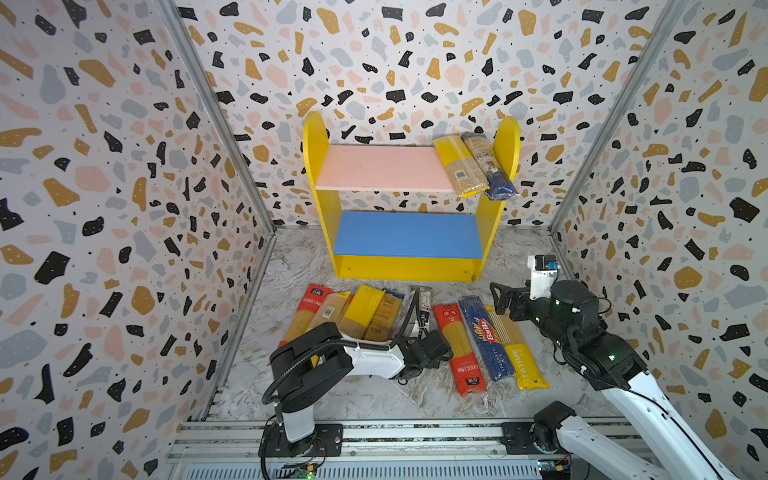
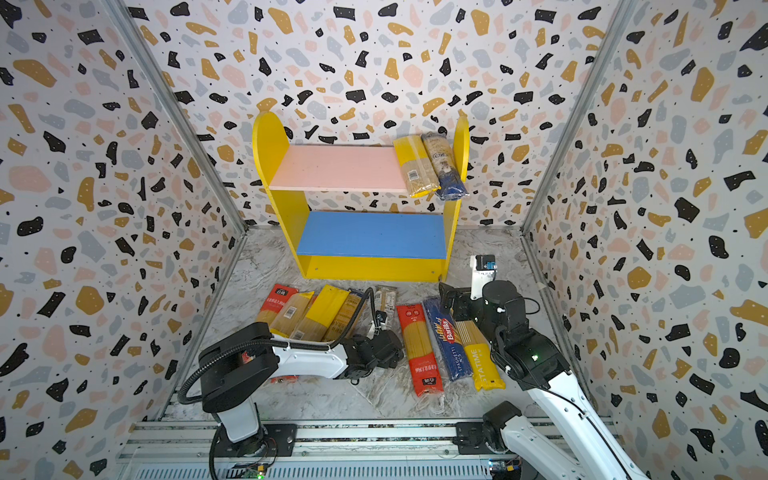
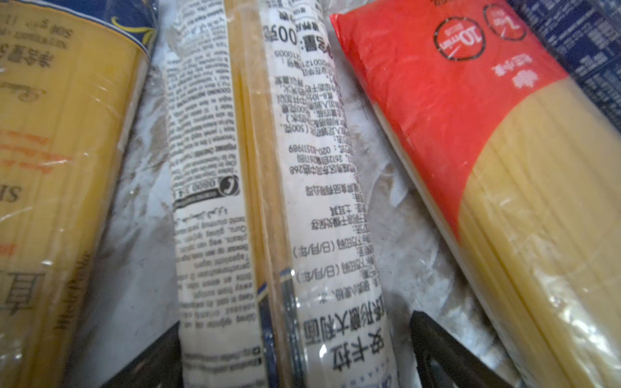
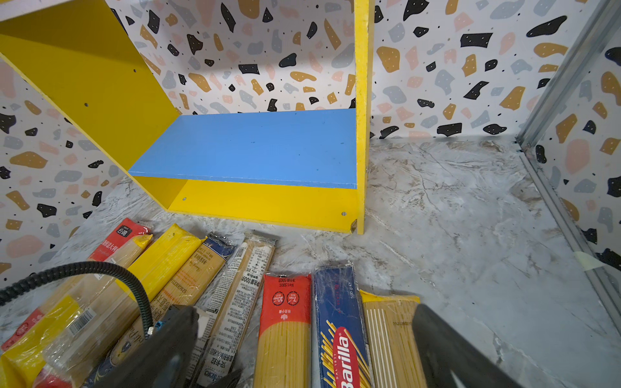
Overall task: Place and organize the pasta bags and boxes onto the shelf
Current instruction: 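Close the left gripper on the white-labelled bag's end and lift it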
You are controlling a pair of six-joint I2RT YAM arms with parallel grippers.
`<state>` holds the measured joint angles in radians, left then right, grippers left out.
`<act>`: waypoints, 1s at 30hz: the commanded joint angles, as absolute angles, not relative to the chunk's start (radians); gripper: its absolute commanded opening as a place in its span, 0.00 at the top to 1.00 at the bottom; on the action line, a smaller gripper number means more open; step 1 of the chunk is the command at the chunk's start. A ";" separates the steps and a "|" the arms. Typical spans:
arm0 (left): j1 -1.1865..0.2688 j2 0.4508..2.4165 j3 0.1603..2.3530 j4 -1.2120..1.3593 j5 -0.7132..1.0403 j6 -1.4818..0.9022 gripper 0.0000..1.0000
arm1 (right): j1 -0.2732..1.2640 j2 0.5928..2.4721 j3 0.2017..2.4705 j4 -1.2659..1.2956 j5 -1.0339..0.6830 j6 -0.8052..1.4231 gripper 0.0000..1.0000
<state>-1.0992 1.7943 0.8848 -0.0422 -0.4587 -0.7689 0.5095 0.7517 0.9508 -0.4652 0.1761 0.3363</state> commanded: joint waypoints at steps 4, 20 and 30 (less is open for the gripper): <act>-1.089 1.859 0.837 0.017 -0.394 -0.790 0.45 | 0.506 0.750 0.986 -0.483 0.173 0.340 0.00; -1.088 1.627 0.793 -0.093 -0.465 -0.740 1.00 | 0.506 0.771 0.989 -0.451 0.116 0.337 0.01; -1.088 1.399 0.874 -0.270 -0.558 -0.645 1.00 | 0.506 0.785 1.018 -0.441 0.094 0.334 0.01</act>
